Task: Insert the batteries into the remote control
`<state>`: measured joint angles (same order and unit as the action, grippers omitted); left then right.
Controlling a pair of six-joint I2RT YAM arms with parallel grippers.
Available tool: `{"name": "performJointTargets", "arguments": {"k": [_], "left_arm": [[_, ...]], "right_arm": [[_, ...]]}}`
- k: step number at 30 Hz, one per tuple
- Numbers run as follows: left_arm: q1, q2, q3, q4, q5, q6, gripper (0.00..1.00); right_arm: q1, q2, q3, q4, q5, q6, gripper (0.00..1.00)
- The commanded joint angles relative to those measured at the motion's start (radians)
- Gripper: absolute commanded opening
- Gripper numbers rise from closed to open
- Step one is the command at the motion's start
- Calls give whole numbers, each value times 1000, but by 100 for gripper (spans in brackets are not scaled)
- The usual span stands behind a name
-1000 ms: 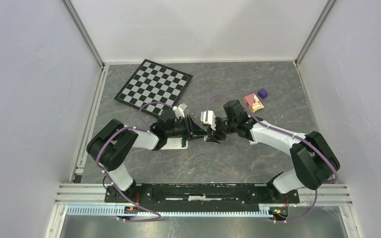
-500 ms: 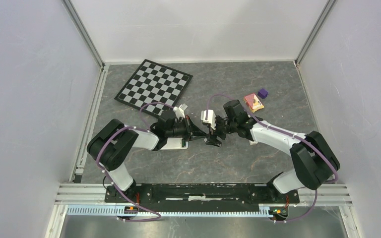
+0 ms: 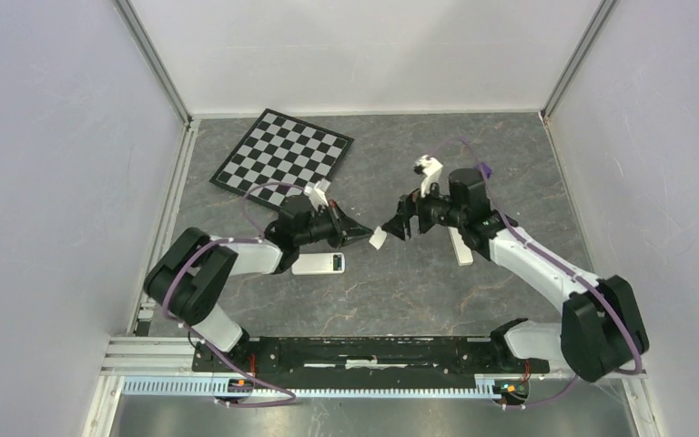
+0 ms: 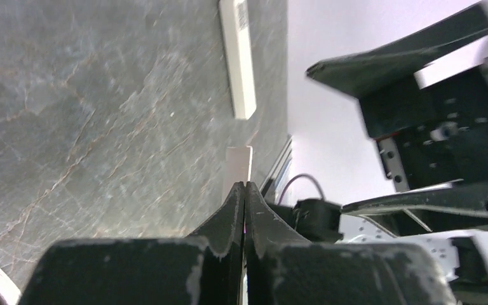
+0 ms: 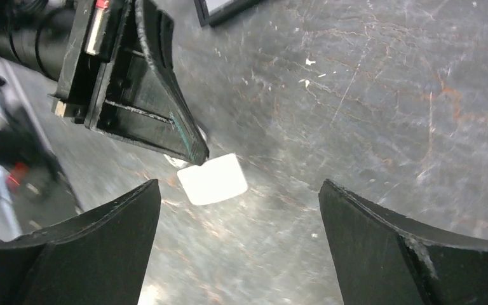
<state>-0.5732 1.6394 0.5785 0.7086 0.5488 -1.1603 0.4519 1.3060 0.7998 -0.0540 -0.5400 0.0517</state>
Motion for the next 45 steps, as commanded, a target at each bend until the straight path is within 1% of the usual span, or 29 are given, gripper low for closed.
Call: {"name": "performJointTargets", "arguments": {"k": [1,3,4,6,8,12,14,16,19,24,26,28,29,32,35,39,42,45], "left_arm": [[28,-133,-3,26,-60,-92,2],[31,-190,1,8,-90,-140,2],[30,-219,1,6,-108,-162,2],[32,-265,-3,0,-142,-219,2],[33,-305,-5,-6,-169,-277,2],[33,-365,-8,-20,-215,-377,2],[33,-386,-10,-2,-231,-420,2],[33,-401,2,4,-237,-446,2],[33,-412,21,12,-238,-466,2],[32,-421,28,30,-240,-490,2],[32,-425,33,34,-240,-489,2],[33,-430,36,30,-245,-478,2],[32,-434,36,25,-247,-472,2],[33,-450,39,2,-260,-446,2],[33,-463,42,-22,-267,-423,2],[33,-470,49,-39,-269,-414,2],[33,-472,57,-40,-261,-414,2],[33,-474,64,-38,-253,-417,2]], "right_arm": [[-24,-129,-163,317,46,665,98],[-25,-197,-285,542,92,925,98],[-23,-219,-322,615,120,1031,98],[-23,-229,-354,749,143,1126,98],[-22,-218,-323,761,142,1162,98],[-11,-184,-308,952,146,1289,98],[-8,-163,-280,949,136,1319,94],[-4,-138,-250,932,120,1342,89],[9,-96,-216,943,98,1366,84],[40,-26,-139,951,52,1378,71],[42,-20,-138,947,52,1384,69],[42,-28,-138,912,60,1368,70],[42,-35,-142,890,69,1362,71],[43,-78,-160,861,120,1317,81],[42,-130,-145,779,184,1233,87],[42,-145,-104,633,209,1181,90],[42,-121,-130,699,179,1241,89],[46,-71,-141,812,123,1313,82]]}}
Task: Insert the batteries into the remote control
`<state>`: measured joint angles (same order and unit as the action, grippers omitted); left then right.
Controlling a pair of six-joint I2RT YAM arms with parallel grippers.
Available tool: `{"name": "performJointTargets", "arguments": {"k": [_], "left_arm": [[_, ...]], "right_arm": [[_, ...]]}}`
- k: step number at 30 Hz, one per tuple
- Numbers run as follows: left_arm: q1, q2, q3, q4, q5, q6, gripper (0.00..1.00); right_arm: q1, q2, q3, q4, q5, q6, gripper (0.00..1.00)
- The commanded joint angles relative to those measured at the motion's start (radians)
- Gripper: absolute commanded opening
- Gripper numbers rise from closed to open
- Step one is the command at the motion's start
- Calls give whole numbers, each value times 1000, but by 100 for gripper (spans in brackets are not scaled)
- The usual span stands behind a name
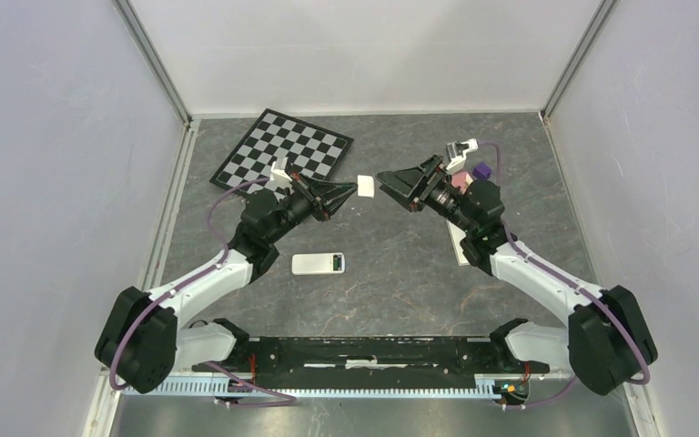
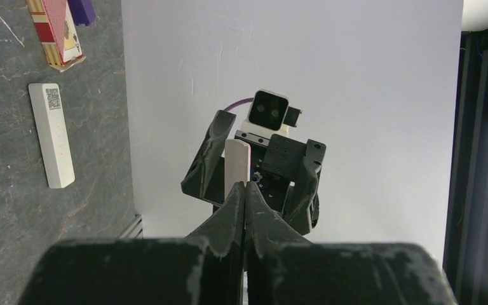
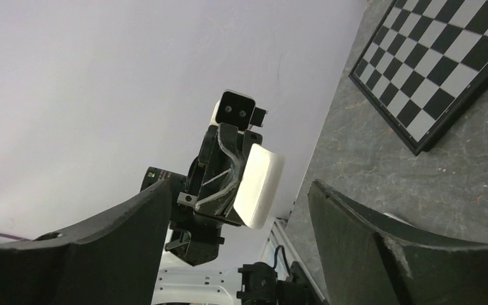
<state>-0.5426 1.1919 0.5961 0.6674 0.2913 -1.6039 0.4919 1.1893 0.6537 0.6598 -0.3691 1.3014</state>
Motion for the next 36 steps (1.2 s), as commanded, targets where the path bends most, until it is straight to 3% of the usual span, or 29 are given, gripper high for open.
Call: {"name": "performJointTargets", "arguments": {"k": [1,5,13,25,30,32,34,35,36], "left_arm": [[2,-29,50,2,10,25,2],[3,-41,54,-7,19,28,2],[2,-55,55,-14,32,33,2],[2,-46,68,-17,55,38,2],[3,-55,76,-29,62,50,2],[3,-59,83,-47,72,65,10],[3,-71,87,-81,77,86,32],[4,-82,87,-112,77,103,50],[10,-101,87,-156,74,132,58]], "right_arm": [[7,60,2,141,-65,83,79],[7,96,-5,278,-93,145,67],[8,143,15,390,-154,212,47],[9,164,27,459,-223,239,34],[9,162,18,436,-228,219,7],[10,160,14,422,-220,210,0],[10,156,7,426,-213,206,0],[9,157,4,420,-214,202,0],[9,155,-1,414,-214,197,0]]}}
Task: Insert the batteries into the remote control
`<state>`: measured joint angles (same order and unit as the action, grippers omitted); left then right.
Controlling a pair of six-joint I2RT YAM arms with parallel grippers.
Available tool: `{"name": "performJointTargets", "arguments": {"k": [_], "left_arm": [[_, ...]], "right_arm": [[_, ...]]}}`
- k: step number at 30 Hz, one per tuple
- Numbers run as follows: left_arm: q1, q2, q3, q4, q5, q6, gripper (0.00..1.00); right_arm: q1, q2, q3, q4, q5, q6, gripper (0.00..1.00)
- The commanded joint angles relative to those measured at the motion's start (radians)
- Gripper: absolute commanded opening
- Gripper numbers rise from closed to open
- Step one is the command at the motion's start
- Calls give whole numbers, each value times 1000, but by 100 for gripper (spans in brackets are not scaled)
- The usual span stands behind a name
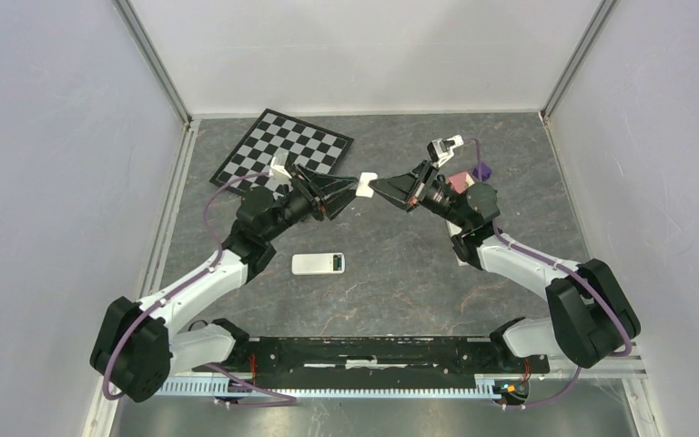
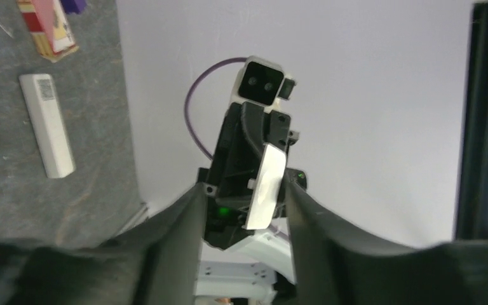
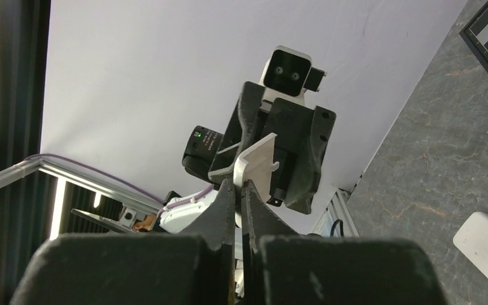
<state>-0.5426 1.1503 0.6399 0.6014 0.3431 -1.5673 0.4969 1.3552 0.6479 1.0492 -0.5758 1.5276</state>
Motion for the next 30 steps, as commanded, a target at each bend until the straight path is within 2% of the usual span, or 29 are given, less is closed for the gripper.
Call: {"name": "performJointTargets", "arguments": {"k": [1,5,10,12,18,21,23,26,27,30], "left_arm": [[16,-82,42,-134,19,140,65],[88,-177,34,-460,11,352,81],[258,-245,-1,-876,37,615,88],[329,-245,-32,-947,93,664,88],[429,-261,-119,-1010,165,708,85],[453,-241,-150,-1034,169,732,80],[463,-228,-177,-1020,177,740,70],[475,-216,-223,-971,185,734,62],[480,-209,-237,-953,190,734,60],[493,-185,-262,-903,197,731,59]], "right_arm": [[5,-12,-3,19,-11,-37,0],[5,-7,-39,-65,-44,-116,0],[38,66,-61,-170,-129,-263,0],[77,123,-56,-161,-165,-295,0],[183,296,-49,-106,-169,-324,0],[186,342,-46,-130,-158,-356,0],[187,372,-54,-123,-147,-357,0],[191,428,-71,-65,-112,-333,0],[192,444,-91,5,-91,-309,0],[193,497,-84,94,-60,-282,0]]}}
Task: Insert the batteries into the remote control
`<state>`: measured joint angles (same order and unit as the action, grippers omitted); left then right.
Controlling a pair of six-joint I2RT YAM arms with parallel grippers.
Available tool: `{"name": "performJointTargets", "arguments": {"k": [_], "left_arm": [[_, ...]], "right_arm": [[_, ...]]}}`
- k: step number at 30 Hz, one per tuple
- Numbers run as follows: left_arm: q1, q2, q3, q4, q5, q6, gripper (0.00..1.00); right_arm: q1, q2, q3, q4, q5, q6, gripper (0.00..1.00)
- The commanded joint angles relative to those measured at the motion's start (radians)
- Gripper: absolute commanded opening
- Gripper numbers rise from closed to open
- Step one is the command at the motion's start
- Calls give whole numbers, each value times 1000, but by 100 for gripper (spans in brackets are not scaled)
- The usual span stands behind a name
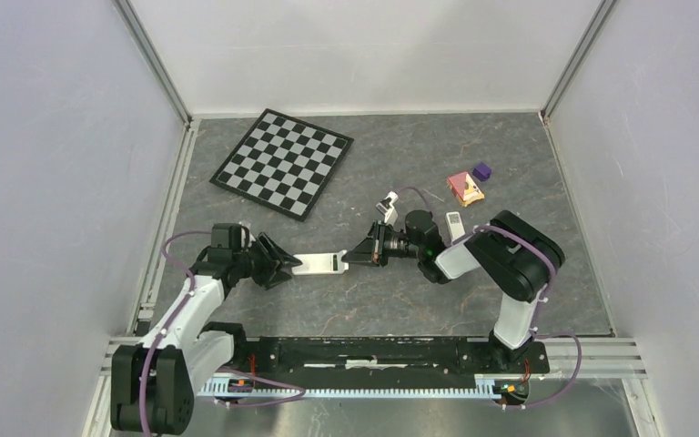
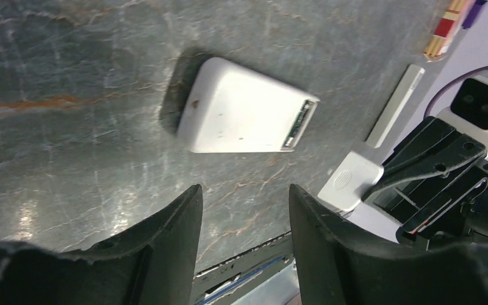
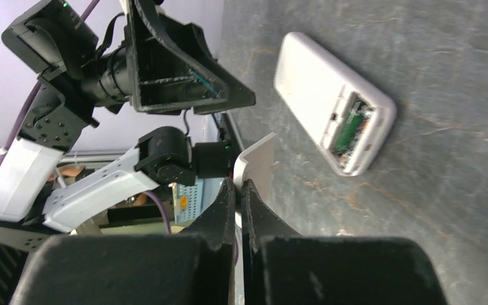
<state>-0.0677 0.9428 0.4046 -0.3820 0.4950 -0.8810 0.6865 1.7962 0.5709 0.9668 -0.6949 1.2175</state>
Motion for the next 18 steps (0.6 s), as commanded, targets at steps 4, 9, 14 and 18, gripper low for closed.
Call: {"name": "performJointTargets", "arguments": {"k": [4,9,14,18], "left_arm": [[32,62,-13,88,37,92,59],[48,113,0,98,47,116,58],[52,128,0,109,50,120,57],[54,145,-2,118,58,121,57]], "right_arm": [[5,104,19,226,88,66,0],[9,153,31,226,104,87,0],[17,193,42,241,107,89,0],[21,222,59,246,107,86,0]]}}
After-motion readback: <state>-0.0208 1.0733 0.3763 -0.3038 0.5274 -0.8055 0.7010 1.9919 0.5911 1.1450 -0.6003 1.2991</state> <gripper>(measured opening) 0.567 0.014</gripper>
